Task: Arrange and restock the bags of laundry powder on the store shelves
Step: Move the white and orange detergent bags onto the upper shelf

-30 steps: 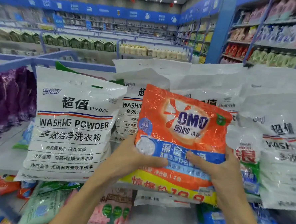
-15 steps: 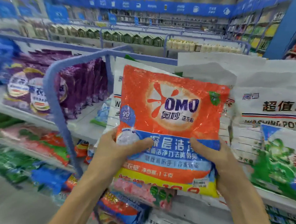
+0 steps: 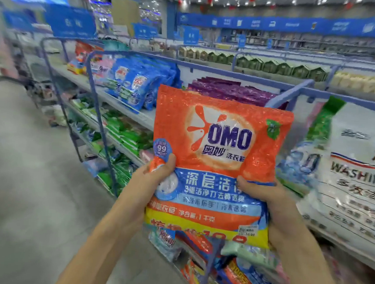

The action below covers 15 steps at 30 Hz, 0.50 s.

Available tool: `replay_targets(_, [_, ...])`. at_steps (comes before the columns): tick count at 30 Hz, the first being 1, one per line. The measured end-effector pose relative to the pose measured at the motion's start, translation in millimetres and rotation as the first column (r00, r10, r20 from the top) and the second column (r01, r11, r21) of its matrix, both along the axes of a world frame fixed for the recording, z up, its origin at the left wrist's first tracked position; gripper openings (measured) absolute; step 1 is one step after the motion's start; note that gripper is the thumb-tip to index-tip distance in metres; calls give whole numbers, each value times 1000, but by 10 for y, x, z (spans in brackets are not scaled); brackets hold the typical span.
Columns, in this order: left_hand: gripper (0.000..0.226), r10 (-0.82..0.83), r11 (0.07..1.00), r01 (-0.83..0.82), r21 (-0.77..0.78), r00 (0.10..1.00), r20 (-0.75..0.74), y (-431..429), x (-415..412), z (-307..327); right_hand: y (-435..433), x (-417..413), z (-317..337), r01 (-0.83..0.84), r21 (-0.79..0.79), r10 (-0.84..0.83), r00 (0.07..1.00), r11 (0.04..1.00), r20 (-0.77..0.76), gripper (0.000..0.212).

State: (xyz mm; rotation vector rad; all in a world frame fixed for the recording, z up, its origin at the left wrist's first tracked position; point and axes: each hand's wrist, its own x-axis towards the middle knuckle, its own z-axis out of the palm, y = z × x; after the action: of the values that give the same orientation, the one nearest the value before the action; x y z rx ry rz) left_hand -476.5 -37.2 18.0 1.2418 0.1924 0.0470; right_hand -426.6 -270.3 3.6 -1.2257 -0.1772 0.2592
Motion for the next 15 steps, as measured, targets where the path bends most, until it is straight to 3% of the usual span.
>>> replay_targets(4, [48, 117, 993, -118, -8, 991, -60, 831, 21, -74, 908, 236, -12, -68, -24, 67, 997, 997, -48, 85])
replay_targets(8, [44, 252, 966, -256, -35, 964, -87, 1539, 153, -183, 1734, 556, -5, -124, -35, 121, 989, 992, -80, 59])
replay_targets(15, [49, 407, 909, -415, -36, 904, -131, 2809, 759, -348, 3207, 1241, -108, -240, 105, 258, 940, 965, -223, 49])
